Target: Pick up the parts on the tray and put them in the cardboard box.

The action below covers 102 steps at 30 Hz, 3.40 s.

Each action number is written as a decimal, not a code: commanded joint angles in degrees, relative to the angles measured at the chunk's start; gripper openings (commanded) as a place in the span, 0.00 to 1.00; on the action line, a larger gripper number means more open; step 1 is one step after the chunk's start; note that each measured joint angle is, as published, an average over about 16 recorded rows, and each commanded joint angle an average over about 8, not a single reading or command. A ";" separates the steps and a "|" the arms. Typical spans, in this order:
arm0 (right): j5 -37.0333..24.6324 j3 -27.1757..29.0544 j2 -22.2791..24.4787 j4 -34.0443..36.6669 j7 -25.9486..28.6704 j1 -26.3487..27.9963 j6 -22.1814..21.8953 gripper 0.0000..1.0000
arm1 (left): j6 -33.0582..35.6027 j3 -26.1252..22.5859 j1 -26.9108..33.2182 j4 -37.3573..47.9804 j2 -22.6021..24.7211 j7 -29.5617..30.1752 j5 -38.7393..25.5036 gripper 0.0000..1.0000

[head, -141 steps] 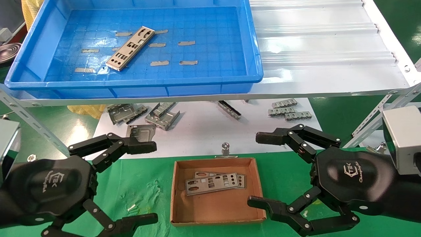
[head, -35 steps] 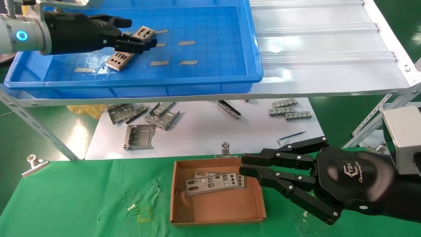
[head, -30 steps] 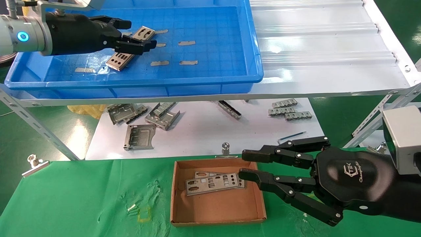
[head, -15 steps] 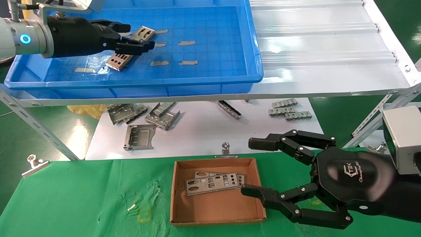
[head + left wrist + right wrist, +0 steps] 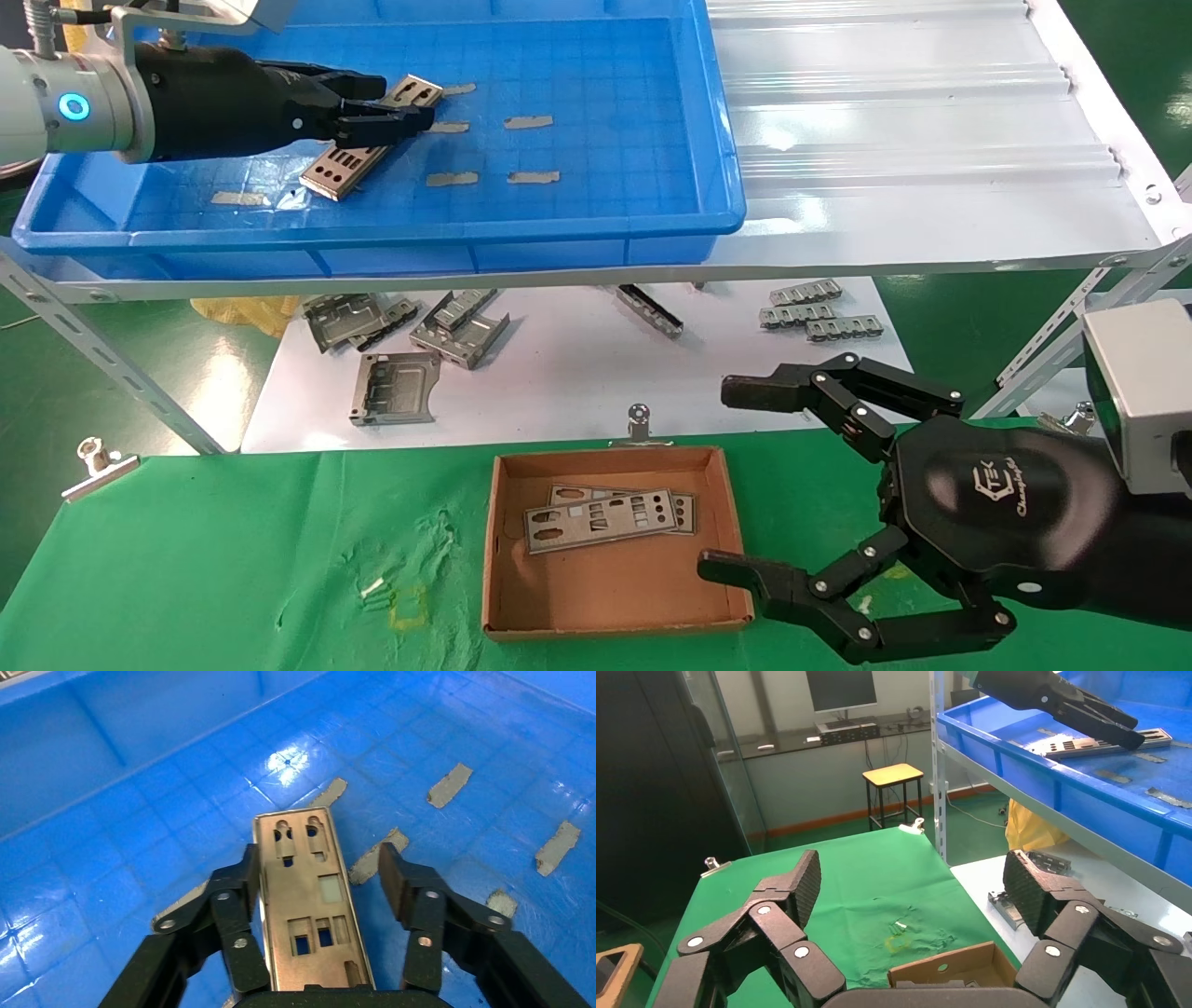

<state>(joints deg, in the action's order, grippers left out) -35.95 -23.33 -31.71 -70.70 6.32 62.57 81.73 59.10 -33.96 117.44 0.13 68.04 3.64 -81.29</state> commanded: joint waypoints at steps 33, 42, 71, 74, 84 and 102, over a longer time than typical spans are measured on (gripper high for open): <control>0.00 0.00 0.00 0.00 0.00 0.00 0.00 1.00 | 4.47 2.36 3.86 -1.71 -2.17 -0.68 3.42 0.00; 0.00 0.00 0.00 0.00 0.00 0.00 0.00 1.00 | 18.47 3.21 4.17 -3.52 -4.90 -2.83 4.94 0.00; 0.00 0.00 0.00 0.00 0.00 0.00 0.00 1.00 | 10.76 -5.02 -34.77 -38.45 -0.79 -21.64 6.83 0.00; 0.00 0.00 0.00 0.00 0.00 0.00 0.00 1.00 | 8.16 -5.68 -35.87 -37.71 1.05 -22.73 5.48 0.00; 0.00 0.00 0.00 0.00 0.00 0.00 0.00 1.00 | 6.09 -6.75 -36.38 -34.00 3.57 -26.47 3.50 0.98; 0.00 0.00 0.00 0.00 0.00 0.00 0.00 1.00 | 10.60 -5.28 -34.97 -31.08 2.93 -27.98 6.65 1.00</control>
<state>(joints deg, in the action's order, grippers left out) -35.95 -23.33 -31.71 -70.70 6.32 62.57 81.72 70.82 -38.78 82.12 -30.61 70.52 -23.02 -73.50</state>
